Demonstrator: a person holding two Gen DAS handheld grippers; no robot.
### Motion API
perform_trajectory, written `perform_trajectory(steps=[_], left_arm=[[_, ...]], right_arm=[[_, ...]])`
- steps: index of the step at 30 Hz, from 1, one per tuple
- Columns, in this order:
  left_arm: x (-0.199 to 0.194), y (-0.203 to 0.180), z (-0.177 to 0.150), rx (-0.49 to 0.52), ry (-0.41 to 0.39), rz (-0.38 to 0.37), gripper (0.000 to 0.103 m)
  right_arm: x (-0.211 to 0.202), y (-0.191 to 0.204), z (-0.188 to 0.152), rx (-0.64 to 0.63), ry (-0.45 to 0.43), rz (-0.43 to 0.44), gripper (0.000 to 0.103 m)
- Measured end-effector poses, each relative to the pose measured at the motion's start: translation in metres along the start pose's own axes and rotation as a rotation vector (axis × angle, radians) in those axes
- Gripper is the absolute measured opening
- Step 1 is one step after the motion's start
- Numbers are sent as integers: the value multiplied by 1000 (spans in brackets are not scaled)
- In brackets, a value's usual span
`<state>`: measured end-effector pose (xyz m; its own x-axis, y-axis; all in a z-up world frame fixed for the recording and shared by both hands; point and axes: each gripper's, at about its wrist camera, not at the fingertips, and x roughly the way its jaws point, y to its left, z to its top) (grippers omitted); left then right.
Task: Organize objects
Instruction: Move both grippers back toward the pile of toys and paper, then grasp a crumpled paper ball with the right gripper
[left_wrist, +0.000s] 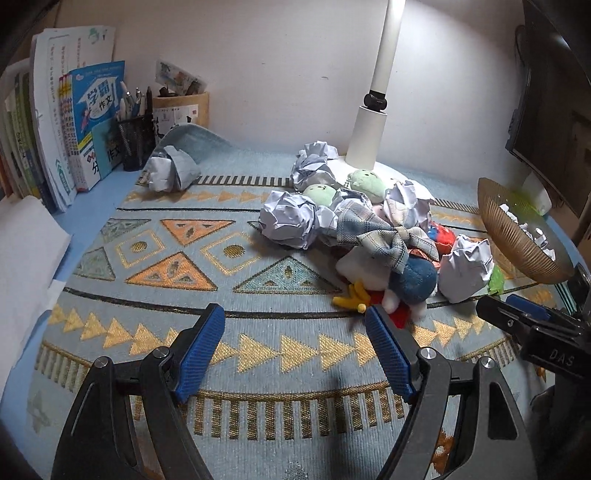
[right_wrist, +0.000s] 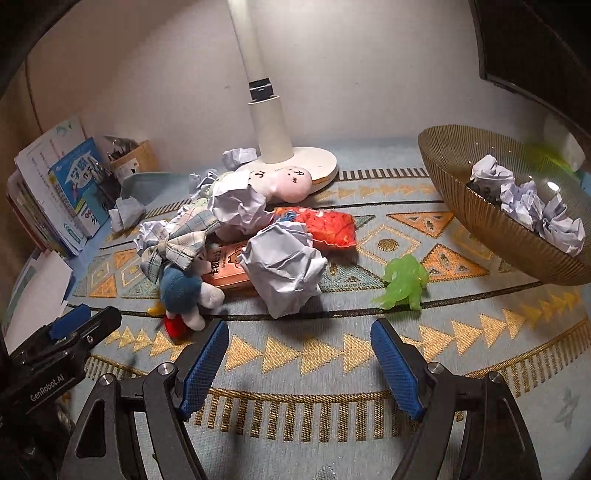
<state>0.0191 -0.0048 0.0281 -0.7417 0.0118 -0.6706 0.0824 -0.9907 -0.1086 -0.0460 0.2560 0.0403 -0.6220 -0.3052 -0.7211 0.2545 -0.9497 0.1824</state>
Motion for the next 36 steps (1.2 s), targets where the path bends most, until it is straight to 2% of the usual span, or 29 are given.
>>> perform_trajectory(steps=[7,12,14,17,23,25,29,33,36], left_arm=[[-1,-6,0,28,10,-19,77],[1,-6,21,-48,47,-167,77],[7,-12,36,-53,53,-202,77],[28,-27,53,-35,111,-235,77],[57,-50,57,-12,174,-206,77],[60,-48,54,-25,181,-206,75],[56,-37,53,-57,173,-222,58],[42,-20,51,-97,153,-260,50],[26,-5,45,-124,132,-285,48]], right_arm=[[3,-7,2,36,16,16,78],[3,-2,4,14,26,16,78],[6,-3,8,11,49,30,78],[3,-6,21,-2,47,29,78],[5,-4,33,-103,52,10,78],[9,-1,30,-124,66,15,78],[16,9,27,-179,56,-9,78],[15,20,28,-217,26,9,56],[13,21,28,-213,15,15,38]])
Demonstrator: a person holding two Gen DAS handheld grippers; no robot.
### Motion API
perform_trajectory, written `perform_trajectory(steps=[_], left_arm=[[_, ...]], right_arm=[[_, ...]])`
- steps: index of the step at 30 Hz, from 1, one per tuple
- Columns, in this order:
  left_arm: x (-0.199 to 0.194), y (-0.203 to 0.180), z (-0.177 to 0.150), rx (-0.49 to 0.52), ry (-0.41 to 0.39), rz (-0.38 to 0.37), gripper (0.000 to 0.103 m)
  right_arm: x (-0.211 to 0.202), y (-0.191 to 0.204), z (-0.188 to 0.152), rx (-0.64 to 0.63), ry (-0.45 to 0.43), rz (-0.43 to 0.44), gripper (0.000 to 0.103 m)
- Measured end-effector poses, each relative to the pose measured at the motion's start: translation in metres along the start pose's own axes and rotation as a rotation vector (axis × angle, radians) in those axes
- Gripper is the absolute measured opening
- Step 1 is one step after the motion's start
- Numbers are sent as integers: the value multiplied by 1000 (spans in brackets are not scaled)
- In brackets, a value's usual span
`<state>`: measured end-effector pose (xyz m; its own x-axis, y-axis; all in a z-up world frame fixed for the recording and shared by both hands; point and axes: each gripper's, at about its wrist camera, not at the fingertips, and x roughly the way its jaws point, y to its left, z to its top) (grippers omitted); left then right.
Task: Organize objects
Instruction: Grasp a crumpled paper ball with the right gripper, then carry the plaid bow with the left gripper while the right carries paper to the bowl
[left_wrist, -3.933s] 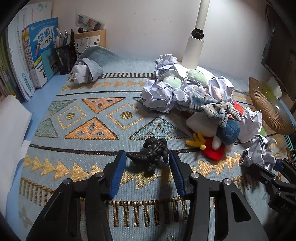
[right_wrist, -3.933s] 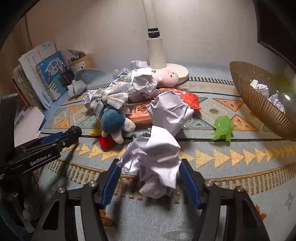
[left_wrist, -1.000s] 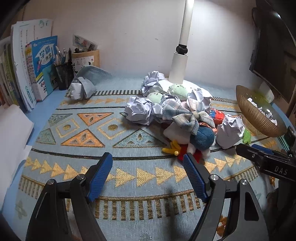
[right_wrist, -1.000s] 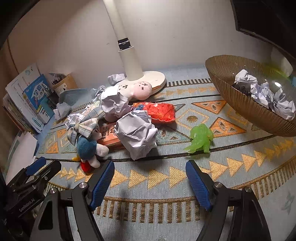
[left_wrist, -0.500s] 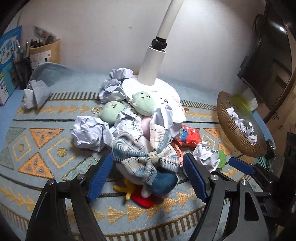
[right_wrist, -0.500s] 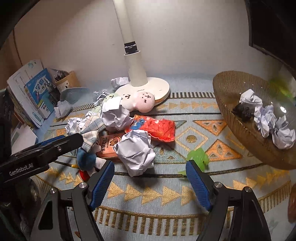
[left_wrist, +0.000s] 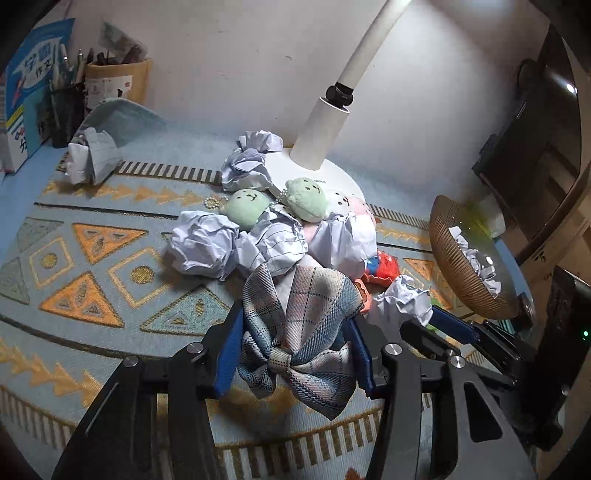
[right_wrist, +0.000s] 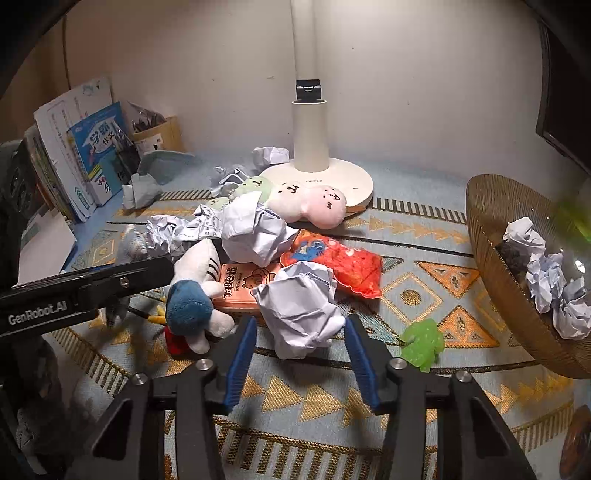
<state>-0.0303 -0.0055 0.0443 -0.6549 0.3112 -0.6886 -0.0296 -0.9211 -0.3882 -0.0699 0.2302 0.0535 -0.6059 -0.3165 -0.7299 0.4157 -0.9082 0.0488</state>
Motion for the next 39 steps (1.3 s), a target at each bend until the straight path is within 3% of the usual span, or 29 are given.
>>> perform_trajectory(steps=[4,8,9,10,12,18,21,29,39], left_arm=[[-23,8,-11,-10,-25,0,48],[-28,16,-21,-11,-33,24,48],[-25,18,-23,-18,-27,26,48],[-23,21,-25,-26,-23,24,48],[-18,24,-30,-34,-21,19,48],[-9,26,-36,-20,-10,33,48],[-9,22,-37,-5,-9,35,48],[-21,-18,-31,68,-16,-11,48],[-19,-137,22,268,-48,-164,48]], right_arm=[[-13,-9,-3,68,-23,89,30],[-21,-12,-7,99,-18,117,33],[-18,-12,-9,109,0,105,43],[-14,-13,-10,117,14,94,61],[-10,-16,-12,136,15,73,70],[15,-14,-2,145,55,64,70],[24,-15,-2,152,82,70,38],[-26,-25,-6,181,-17,61,38],[-125,-92,25,260,-195,-81,39]])
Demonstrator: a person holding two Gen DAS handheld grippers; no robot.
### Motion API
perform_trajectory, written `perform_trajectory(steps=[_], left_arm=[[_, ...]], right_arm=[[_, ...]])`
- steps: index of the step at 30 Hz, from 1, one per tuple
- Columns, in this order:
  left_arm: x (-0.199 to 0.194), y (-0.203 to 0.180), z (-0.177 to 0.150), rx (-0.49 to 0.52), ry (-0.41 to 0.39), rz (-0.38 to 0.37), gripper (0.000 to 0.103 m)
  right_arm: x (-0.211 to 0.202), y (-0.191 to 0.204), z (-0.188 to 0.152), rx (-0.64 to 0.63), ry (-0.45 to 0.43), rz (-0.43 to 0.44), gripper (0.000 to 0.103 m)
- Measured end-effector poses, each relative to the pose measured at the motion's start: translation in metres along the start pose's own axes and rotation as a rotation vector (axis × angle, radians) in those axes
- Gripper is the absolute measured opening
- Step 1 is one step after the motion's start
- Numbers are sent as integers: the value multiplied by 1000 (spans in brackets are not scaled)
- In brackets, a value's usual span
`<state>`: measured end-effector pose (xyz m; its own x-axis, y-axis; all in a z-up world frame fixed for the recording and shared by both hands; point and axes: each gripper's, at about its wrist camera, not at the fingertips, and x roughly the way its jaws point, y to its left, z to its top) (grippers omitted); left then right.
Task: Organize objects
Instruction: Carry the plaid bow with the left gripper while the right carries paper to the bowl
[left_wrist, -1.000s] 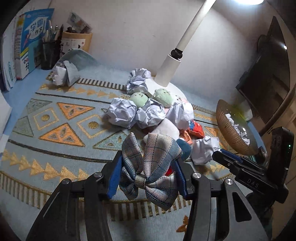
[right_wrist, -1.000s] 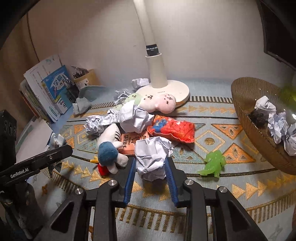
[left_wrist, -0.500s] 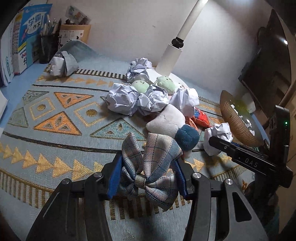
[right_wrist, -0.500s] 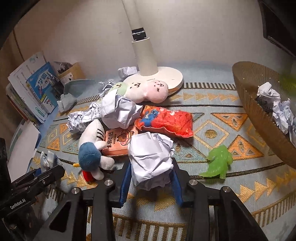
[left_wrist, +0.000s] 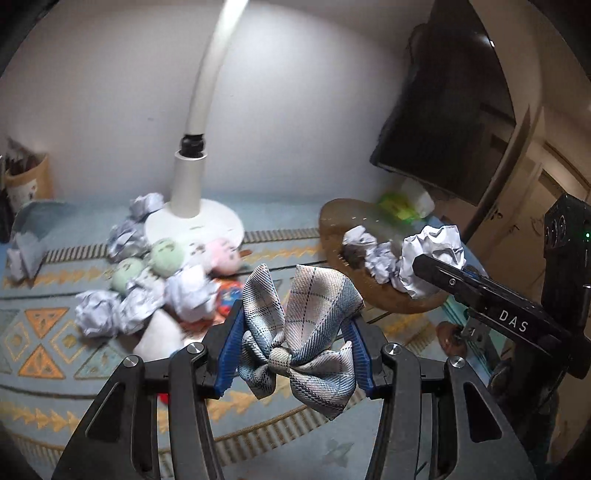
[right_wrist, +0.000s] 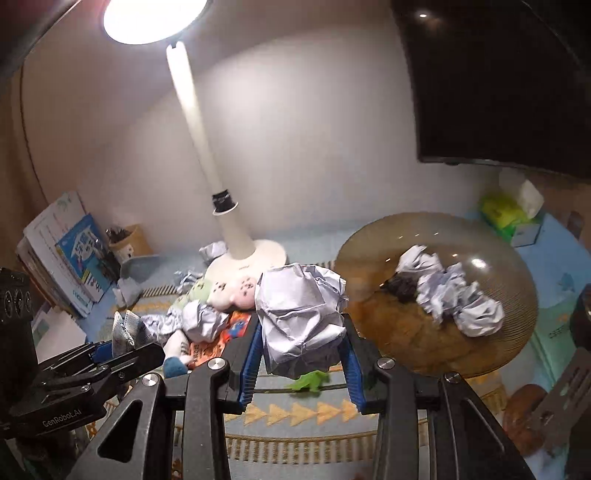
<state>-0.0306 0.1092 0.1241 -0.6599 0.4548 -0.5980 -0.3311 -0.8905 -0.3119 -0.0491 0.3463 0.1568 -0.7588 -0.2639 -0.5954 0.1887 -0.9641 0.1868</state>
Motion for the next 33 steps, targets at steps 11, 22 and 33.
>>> perform_trajectory(steps=[11,22,33], left_arm=[[70,-92,56,151,27,-118,48],[123,-105,74,111,49,-139,66],[107,-76,60,49,51,-130,74]], right_arm=[[-32,-90,37,175,-41,-125,39],[1,-122,32,220,44,-192,48],[11,-119,24,231,78,-135,57]])
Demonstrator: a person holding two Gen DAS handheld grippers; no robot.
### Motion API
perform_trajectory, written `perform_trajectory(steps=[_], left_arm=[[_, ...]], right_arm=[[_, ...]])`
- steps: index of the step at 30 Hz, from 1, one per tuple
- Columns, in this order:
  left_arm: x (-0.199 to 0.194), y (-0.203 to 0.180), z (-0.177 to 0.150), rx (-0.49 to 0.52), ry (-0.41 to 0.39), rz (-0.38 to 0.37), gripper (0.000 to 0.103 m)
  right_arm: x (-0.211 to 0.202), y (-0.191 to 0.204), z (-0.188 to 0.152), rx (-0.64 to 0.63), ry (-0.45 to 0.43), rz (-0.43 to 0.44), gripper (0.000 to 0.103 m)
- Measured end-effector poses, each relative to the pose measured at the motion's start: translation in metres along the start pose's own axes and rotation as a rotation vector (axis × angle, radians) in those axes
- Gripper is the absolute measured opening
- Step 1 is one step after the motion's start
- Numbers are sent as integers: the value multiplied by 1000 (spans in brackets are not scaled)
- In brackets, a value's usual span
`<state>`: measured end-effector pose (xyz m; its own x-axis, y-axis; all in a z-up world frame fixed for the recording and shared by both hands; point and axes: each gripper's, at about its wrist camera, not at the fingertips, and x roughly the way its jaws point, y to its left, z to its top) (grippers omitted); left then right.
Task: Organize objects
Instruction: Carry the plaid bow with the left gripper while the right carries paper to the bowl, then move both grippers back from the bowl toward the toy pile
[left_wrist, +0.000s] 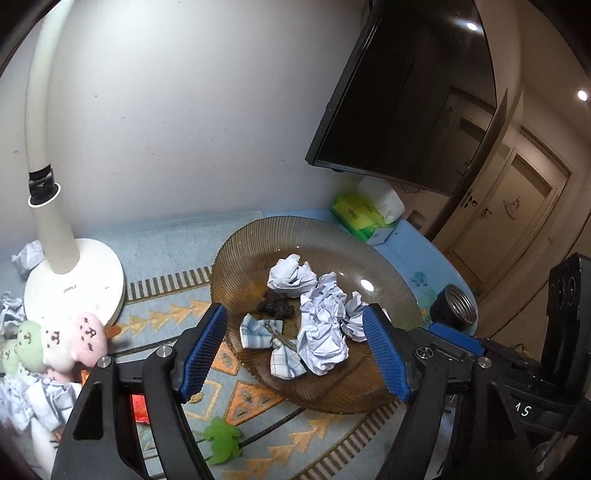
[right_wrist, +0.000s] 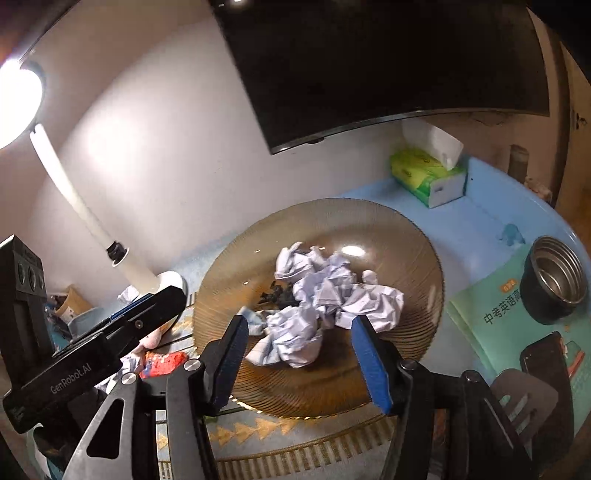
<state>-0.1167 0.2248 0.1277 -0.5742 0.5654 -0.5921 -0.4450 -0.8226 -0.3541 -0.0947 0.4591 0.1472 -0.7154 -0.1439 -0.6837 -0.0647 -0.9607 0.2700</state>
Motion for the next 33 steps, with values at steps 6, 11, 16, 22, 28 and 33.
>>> perform_trajectory(steps=[6,11,16,22,28,33], left_arm=[[-53,21,-16,-21,-63,26,74],[-111,63,-46,-108,-130,135,74],[-158,108,-85,-169,-179,338,75],[-178,162,-133,-282,-149,486,75],[-164,189,-167,-303,-107,585,75],[-161,203,-177,-354,-78,569,75]], right_arm=[[-9,50,-15,-139,-12,39,57],[-18,93,-36,-242,-33,97,57],[-36,135,-64,-298,-177,149,96],[-21,177,-90,-363,-155,208,103],[40,186,-129,-347,28,199,103],[77,175,-152,-335,94,118,103]])
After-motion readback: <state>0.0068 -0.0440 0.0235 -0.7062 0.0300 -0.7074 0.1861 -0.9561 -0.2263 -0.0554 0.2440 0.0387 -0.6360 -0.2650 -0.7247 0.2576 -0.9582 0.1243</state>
